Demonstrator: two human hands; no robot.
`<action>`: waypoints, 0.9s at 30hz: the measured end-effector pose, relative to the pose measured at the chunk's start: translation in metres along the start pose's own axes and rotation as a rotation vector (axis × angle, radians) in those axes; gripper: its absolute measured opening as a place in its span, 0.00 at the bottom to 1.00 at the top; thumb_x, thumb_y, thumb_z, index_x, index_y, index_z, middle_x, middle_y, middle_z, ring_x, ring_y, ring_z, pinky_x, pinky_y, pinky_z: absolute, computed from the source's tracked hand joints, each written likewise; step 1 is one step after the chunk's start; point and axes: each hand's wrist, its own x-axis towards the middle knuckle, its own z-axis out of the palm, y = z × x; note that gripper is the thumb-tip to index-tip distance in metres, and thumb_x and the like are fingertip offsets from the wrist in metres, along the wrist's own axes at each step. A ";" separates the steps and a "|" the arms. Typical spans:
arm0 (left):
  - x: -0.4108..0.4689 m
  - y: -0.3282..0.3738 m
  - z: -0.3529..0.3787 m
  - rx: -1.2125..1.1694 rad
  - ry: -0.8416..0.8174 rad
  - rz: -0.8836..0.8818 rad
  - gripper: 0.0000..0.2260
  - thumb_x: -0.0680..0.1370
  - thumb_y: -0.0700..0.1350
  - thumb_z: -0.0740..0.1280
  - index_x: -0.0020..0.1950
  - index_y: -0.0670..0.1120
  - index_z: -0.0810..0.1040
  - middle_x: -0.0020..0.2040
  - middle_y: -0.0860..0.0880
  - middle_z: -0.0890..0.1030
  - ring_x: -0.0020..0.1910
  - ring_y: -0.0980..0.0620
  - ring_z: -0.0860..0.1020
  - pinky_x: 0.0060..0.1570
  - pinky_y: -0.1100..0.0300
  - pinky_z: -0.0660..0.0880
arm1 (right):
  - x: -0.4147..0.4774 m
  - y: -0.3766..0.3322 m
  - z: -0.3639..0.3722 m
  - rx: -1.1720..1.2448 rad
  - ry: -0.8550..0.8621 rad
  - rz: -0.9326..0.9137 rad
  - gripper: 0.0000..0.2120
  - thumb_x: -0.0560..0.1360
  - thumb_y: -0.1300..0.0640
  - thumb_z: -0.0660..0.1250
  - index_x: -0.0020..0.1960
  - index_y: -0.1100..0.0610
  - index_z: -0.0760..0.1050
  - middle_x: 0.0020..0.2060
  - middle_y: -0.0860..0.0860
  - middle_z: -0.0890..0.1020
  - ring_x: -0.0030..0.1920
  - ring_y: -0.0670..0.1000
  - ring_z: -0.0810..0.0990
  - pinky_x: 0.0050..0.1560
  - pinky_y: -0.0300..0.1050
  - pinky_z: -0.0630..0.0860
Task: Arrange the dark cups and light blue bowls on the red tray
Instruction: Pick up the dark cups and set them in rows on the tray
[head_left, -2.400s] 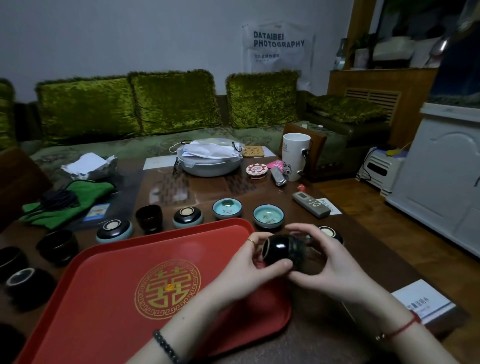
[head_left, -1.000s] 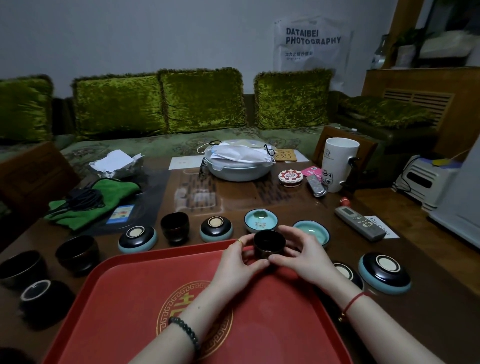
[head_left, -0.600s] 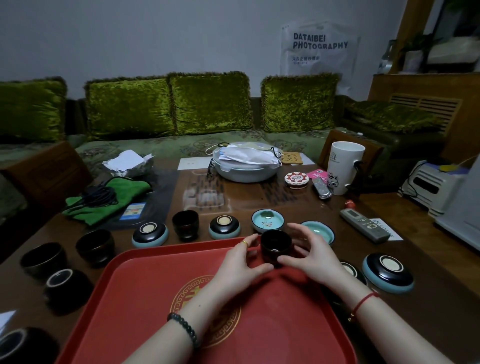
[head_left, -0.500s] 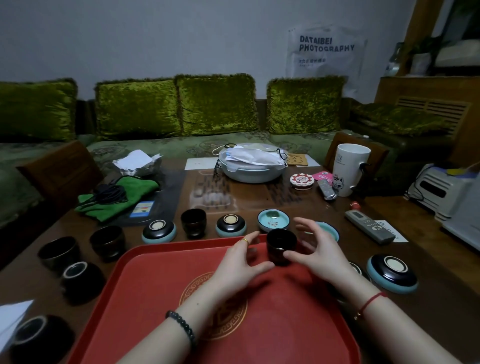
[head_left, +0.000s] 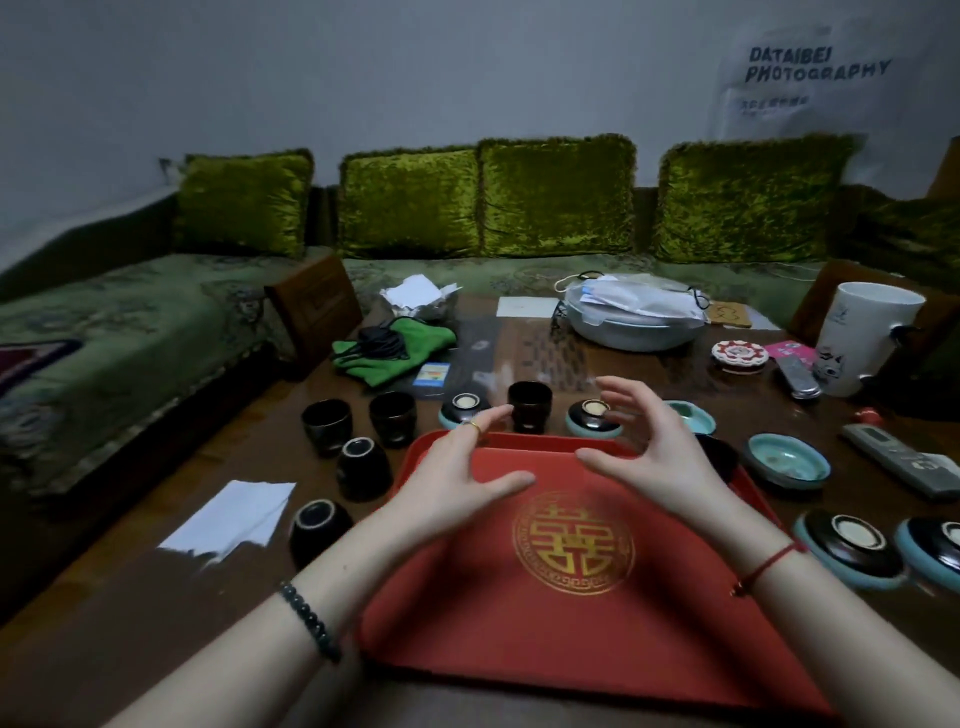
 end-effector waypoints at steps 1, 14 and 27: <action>-0.006 -0.005 -0.011 0.000 0.016 -0.008 0.31 0.70 0.49 0.72 0.70 0.51 0.64 0.68 0.50 0.72 0.66 0.56 0.69 0.68 0.57 0.65 | 0.001 -0.006 0.009 0.005 -0.016 -0.014 0.31 0.62 0.61 0.77 0.59 0.46 0.67 0.55 0.49 0.74 0.56 0.48 0.75 0.58 0.38 0.71; -0.074 -0.082 -0.093 0.117 0.170 -0.192 0.31 0.68 0.51 0.73 0.68 0.54 0.64 0.66 0.53 0.71 0.62 0.62 0.67 0.61 0.66 0.62 | 0.008 -0.048 0.126 0.112 -0.255 -0.056 0.34 0.62 0.61 0.76 0.63 0.49 0.66 0.54 0.47 0.74 0.56 0.46 0.74 0.51 0.34 0.70; -0.100 -0.119 -0.084 0.140 0.078 -0.274 0.30 0.67 0.51 0.74 0.66 0.54 0.66 0.62 0.53 0.75 0.63 0.57 0.71 0.62 0.64 0.66 | -0.005 -0.038 0.191 0.015 -0.381 -0.033 0.33 0.62 0.57 0.76 0.63 0.49 0.67 0.57 0.50 0.77 0.60 0.47 0.74 0.64 0.43 0.69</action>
